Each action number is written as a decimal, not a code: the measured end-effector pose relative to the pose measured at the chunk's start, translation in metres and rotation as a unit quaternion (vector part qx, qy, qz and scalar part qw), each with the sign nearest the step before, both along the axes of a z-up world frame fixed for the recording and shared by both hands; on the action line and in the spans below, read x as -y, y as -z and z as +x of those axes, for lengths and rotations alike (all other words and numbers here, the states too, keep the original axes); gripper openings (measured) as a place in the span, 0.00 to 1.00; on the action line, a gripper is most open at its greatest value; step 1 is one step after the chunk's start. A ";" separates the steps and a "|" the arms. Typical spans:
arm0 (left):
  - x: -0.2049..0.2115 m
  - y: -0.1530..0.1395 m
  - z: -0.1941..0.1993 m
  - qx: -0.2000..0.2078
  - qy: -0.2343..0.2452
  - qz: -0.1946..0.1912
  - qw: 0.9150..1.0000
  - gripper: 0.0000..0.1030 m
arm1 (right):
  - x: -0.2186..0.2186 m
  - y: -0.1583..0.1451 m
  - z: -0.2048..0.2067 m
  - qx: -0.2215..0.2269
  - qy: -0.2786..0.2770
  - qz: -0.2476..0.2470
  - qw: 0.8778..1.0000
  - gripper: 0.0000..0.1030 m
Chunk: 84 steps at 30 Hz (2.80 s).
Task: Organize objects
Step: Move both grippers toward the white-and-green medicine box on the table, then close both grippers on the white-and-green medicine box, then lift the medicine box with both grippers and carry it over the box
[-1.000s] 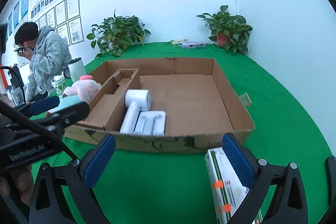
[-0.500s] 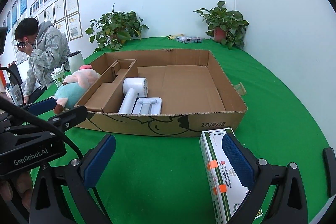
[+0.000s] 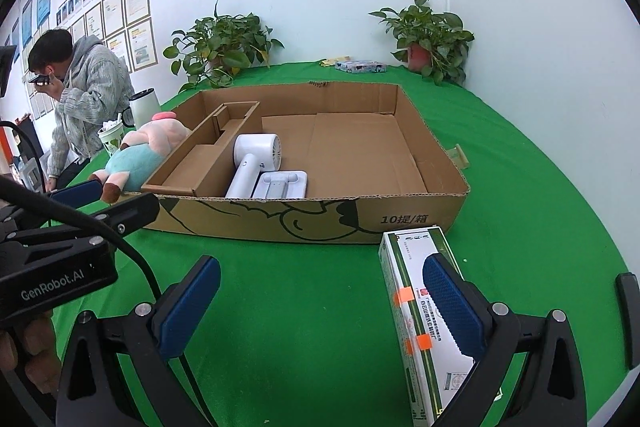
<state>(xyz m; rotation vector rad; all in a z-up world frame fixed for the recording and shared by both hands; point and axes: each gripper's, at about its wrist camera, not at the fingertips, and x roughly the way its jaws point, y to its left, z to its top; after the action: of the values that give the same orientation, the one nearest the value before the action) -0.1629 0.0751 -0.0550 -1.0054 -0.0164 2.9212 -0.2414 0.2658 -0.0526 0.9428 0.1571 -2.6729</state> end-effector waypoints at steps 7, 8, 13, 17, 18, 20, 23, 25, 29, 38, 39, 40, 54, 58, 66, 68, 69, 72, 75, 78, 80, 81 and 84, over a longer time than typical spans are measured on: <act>0.008 0.017 0.004 0.036 0.027 0.009 0.999 0.78 | -0.052 0.029 -0.007 0.054 0.063 0.025 0.996 0.99; 0.009 0.022 0.005 0.043 0.029 0.012 0.999 0.78 | -0.064 0.036 -0.009 0.069 0.079 0.023 0.994 0.99; 0.011 0.040 0.007 0.075 0.041 0.044 0.995 0.78 | -0.094 0.058 -0.015 0.122 0.095 0.021 0.988 0.99; 0.013 0.044 0.009 0.083 0.048 0.051 0.994 0.78 | -0.088 0.071 -0.020 0.153 0.078 0.017 0.985 0.70; 0.014 0.044 0.010 0.086 0.050 0.054 0.994 0.78 | -0.083 0.075 -0.021 0.159 0.073 0.027 0.984 0.64; 0.018 0.045 0.011 0.091 0.053 0.062 0.993 0.78 | -0.071 0.076 -0.016 0.154 0.060 0.044 0.985 0.58; 0.025 0.046 0.011 0.106 0.066 0.086 0.988 0.78 | -0.049 0.073 0.001 0.159 0.010 0.017 0.987 0.60; 0.031 0.046 0.009 0.116 0.079 0.113 0.984 0.78 | -0.033 0.067 0.015 0.149 -0.027 0.007 0.988 0.67; 0.031 0.049 -0.006 0.151 0.112 0.176 0.966 0.78 | -0.015 0.056 0.032 0.110 -0.056 -0.002 0.992 0.99; -0.015 0.085 -0.054 0.254 0.195 0.280 0.905 0.77 | 0.001 0.069 0.037 0.126 -0.096 0.024 0.987 0.97; -0.020 0.089 -0.054 0.262 0.199 0.286 0.900 0.77 | 0.002 0.071 0.037 0.126 -0.097 0.026 0.987 0.96; -0.024 0.091 -0.053 0.266 0.204 0.289 0.897 0.77 | 0.001 0.073 0.037 0.128 -0.096 0.029 0.987 0.94; -0.035 0.103 -0.029 0.277 0.205 0.340 0.875 0.69 | 0.003 0.089 0.034 0.173 -0.061 0.025 0.983 0.58; -0.037 0.102 -0.025 0.281 0.200 0.332 0.878 0.61 | -0.002 0.087 0.029 0.189 -0.049 -0.006 0.981 0.58; -0.041 0.100 -0.017 0.284 0.188 0.325 0.882 0.50 | -0.002 0.083 0.025 0.200 -0.047 -0.028 0.978 0.57; -0.041 0.094 -0.013 0.274 0.191 0.321 0.886 0.47 | -0.003 0.079 0.024 0.194 -0.047 -0.029 0.979 0.57; -0.042 0.090 -0.011 0.269 0.193 0.321 0.888 0.47 | -0.003 0.076 0.025 0.188 -0.047 -0.026 0.981 0.57; -0.044 0.074 -0.008 0.251 0.201 0.319 0.891 0.47 | -0.002 0.063 0.027 0.164 -0.045 -0.024 0.985 0.57; -0.049 0.050 -0.007 0.226 0.216 0.311 0.897 0.46 | 0.006 0.051 0.039 0.134 -0.038 -0.017 0.990 0.57; -0.054 0.021 -0.010 0.199 0.230 0.303 0.903 0.45 | 0.009 0.030 0.035 0.097 -0.031 -0.011 0.995 0.57; -0.057 0.002 -0.014 0.181 0.237 0.296 0.908 0.45 | 0.010 0.014 0.028 0.077 -0.029 -0.011 0.997 0.57; -0.058 -0.009 -0.018 0.171 0.239 0.293 0.910 0.45 | 0.010 0.006 0.023 0.069 -0.028 -0.012 0.997 0.57; -0.063 -0.040 -0.032 0.145 0.245 0.285 0.915 0.45 | 0.014 -0.018 0.007 0.045 -0.025 -0.016 0.999 0.57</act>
<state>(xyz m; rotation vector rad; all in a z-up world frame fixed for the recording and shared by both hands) -0.1947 0.1383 -0.0155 -1.1113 -0.5148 2.1019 -0.2345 0.2514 -0.0348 1.0328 0.1158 -2.5733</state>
